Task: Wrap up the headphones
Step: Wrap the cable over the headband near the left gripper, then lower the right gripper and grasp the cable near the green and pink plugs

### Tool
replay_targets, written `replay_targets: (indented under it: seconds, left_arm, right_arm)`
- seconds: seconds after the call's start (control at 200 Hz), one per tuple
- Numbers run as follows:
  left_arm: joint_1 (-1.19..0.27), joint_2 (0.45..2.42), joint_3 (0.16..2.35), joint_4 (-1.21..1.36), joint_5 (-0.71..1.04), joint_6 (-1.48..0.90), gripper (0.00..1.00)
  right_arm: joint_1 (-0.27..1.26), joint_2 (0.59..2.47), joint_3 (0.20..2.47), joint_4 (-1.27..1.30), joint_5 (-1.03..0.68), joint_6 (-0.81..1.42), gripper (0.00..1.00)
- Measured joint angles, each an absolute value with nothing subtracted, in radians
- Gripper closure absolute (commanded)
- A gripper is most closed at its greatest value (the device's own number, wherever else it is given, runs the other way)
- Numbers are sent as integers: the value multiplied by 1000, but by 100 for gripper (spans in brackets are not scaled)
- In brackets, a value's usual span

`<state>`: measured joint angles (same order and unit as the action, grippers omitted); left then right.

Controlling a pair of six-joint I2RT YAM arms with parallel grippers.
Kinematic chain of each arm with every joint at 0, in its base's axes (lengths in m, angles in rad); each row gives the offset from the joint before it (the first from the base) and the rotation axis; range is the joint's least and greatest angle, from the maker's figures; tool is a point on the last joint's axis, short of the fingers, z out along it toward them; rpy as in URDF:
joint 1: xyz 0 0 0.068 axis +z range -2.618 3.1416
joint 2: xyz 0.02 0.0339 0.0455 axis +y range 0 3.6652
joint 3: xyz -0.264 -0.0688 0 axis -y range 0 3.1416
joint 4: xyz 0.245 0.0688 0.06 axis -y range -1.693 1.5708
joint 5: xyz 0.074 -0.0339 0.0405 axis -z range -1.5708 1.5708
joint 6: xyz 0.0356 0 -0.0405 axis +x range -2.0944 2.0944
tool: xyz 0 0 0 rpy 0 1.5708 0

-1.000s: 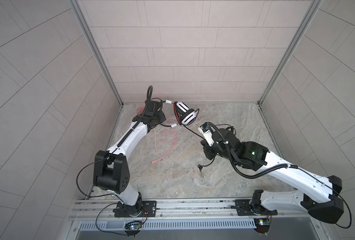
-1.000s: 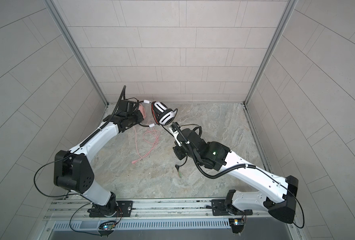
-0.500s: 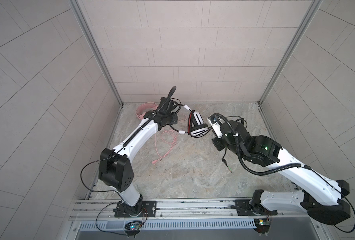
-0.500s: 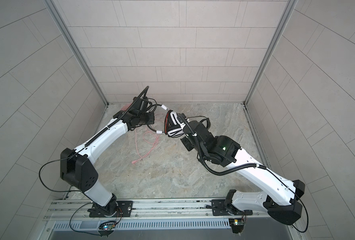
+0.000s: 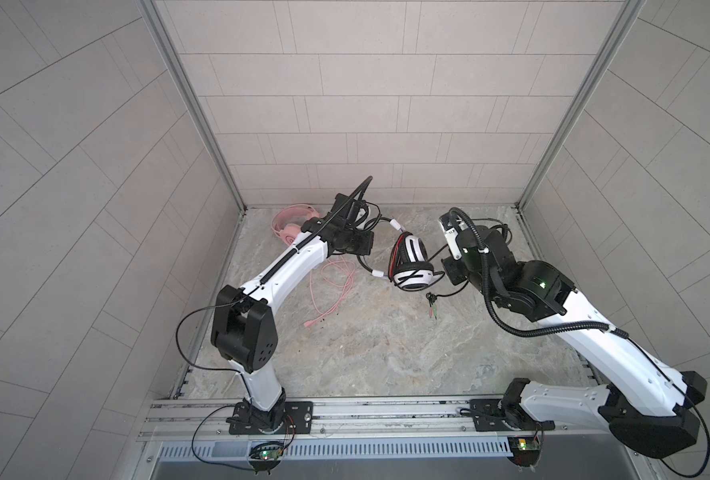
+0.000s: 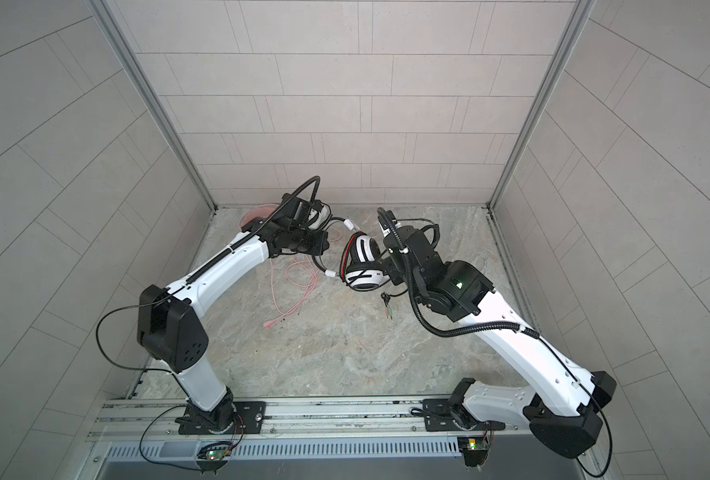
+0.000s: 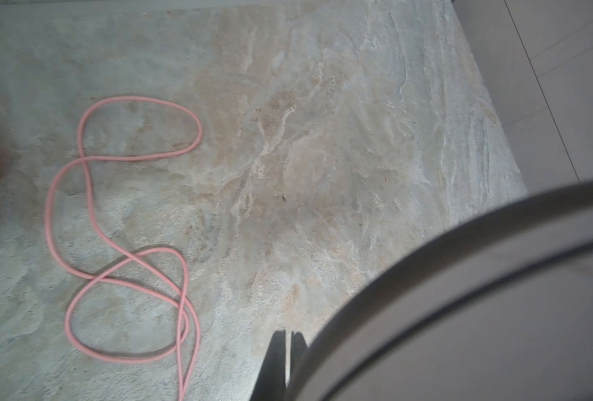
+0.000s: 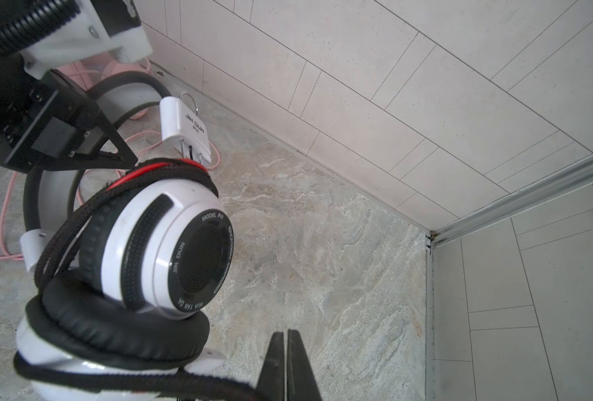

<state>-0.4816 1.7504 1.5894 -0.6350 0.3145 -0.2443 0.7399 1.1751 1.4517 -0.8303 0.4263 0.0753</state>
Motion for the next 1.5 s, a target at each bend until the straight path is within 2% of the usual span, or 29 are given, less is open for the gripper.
replay_targets:
  seconds: [0.57,1.141,1.501]
  left_arm:
    - [-590,1777,1633,-664,466,-143,100]
    - [-576,1771,1574,-609,509,-109,100]
    - [-581,1689,1514,-542,550,-86,100]
  right_arm:
    - [553,1224,1448,-770,218,80,96]
    - [449,1348,1351,-691,9,106,95]
    - [440,1382,1269,-617,-54,118,79]
